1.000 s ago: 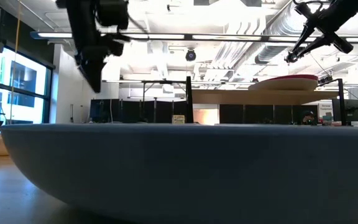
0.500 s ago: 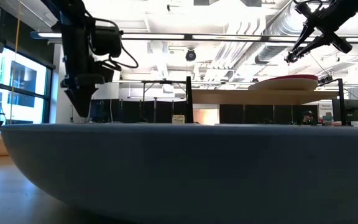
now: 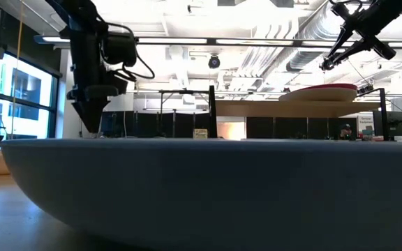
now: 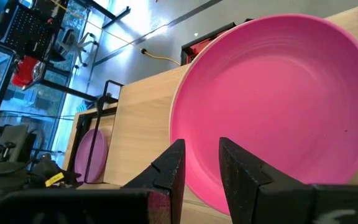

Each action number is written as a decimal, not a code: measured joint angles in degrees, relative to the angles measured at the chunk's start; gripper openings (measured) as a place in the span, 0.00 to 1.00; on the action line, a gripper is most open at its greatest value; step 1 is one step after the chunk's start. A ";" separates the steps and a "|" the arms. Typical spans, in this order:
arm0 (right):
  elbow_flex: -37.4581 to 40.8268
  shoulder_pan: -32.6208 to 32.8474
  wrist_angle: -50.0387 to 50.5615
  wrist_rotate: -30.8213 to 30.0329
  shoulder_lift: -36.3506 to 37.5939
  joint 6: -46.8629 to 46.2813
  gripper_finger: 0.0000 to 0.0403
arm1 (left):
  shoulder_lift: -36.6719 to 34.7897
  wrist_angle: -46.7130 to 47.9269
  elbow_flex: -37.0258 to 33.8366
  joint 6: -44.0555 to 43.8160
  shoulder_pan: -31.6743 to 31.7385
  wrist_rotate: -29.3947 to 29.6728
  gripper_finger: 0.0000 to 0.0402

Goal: Place and stack plates onto a shelf
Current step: Stack the violet plate on top of the pink plate on the shelf

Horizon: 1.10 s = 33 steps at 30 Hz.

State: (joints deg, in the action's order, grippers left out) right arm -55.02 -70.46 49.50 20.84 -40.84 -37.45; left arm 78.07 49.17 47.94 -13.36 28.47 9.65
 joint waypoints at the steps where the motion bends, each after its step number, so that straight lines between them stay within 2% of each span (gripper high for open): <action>1: 0.00 0.01 0.00 0.00 0.00 0.00 0.19 | 0.49 0.04 -0.02 0.47 0.08 -0.06 0.29; 11: 0.00 0.00 0.01 -0.02 -0.01 -0.02 0.19 | 7.80 -2.50 0.00 3.03 0.17 -1.88 0.29; 25: 0.00 0.02 0.02 -0.02 -0.02 0.28 0.19 | 15.01 -3.90 0.00 2.02 0.17 1.96 0.28; 28: 0.00 0.02 -0.02 -0.02 -0.02 0.38 0.19 | 16.07 -4.05 0.11 2.06 0.16 2.46 0.22; 33: 0.00 0.01 -1.51 -0.02 -0.02 0.42 0.19 | 15.72 -3.66 0.11 4.49 -0.09 3.97 0.05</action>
State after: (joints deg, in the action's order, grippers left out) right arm -55.02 -70.44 47.98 20.82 -40.86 -37.04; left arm 93.79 45.51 48.05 -8.86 28.38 13.62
